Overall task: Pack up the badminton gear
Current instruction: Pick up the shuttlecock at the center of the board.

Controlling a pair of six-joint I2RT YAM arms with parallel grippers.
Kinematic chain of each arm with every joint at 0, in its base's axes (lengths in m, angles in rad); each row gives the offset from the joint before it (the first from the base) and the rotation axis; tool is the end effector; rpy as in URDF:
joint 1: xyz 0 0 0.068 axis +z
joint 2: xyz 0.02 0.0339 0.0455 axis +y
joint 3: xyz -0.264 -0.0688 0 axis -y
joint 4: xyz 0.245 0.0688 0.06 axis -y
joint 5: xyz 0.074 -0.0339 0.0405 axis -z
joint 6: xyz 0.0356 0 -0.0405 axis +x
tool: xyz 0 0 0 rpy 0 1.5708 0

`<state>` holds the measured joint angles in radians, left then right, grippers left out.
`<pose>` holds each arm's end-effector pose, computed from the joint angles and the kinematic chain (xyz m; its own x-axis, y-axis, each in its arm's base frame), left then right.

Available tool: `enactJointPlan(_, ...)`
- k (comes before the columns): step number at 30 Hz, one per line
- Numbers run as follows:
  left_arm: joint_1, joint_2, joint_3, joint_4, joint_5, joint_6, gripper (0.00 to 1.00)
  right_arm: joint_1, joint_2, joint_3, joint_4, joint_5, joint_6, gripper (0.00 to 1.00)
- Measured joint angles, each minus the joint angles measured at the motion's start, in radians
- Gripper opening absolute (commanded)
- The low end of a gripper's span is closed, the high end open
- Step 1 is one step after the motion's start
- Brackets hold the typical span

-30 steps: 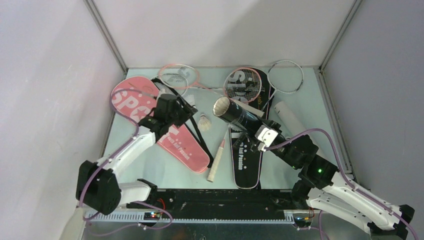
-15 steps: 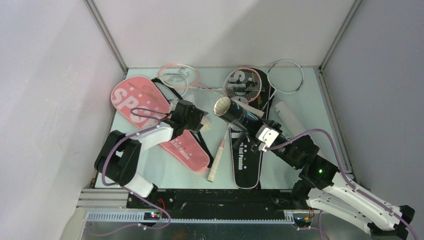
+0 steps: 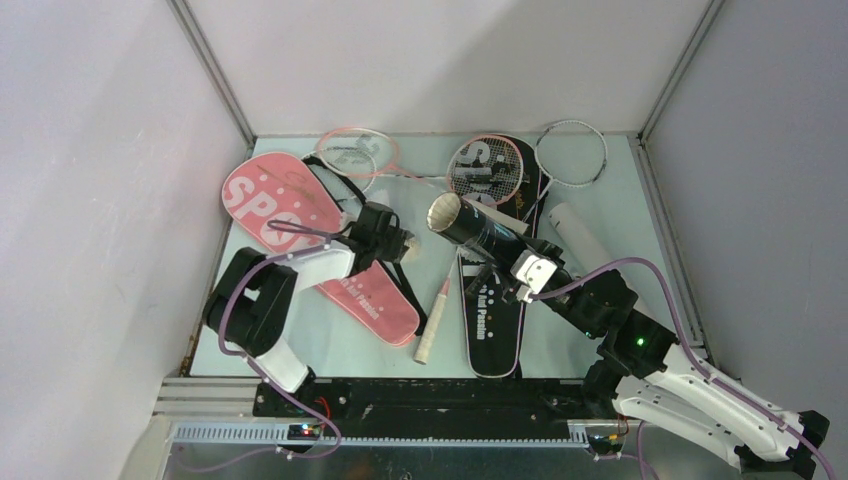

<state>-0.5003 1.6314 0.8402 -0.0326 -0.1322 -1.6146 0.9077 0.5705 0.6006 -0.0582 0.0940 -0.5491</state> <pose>0.2876 -0.1519 0.1648 -0.3683 -0.9273 -0.0669 -0.6606 0.3117 -0.6830 0.0951 0.1164 0.3203 0.3646 -0.3773 -0.8513 -0.6290 0.5743 -0.5240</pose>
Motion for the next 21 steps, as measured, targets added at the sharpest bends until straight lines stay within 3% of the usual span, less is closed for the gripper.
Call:
enactJointPlan(6, 0.000, 0.012, 0.000, 0.043, -0.026, 0.018, 0.03, 0.000, 0.000, 0.000, 0.000, 0.000, 0.000, 0.28)
enactJointPlan(15, 0.001, -0.090, 0.000, 0.052, -0.067, 0.131, 0.00, 0.001, 0.004, 0.000, 0.000, -0.008, 0.016, 0.29)
enactJointPlan(21, 0.017, -0.198, 0.032, -0.005, -0.062, 0.367, 0.00, 0.004, 0.024, 0.000, -0.022, -0.021, 0.023, 0.30)
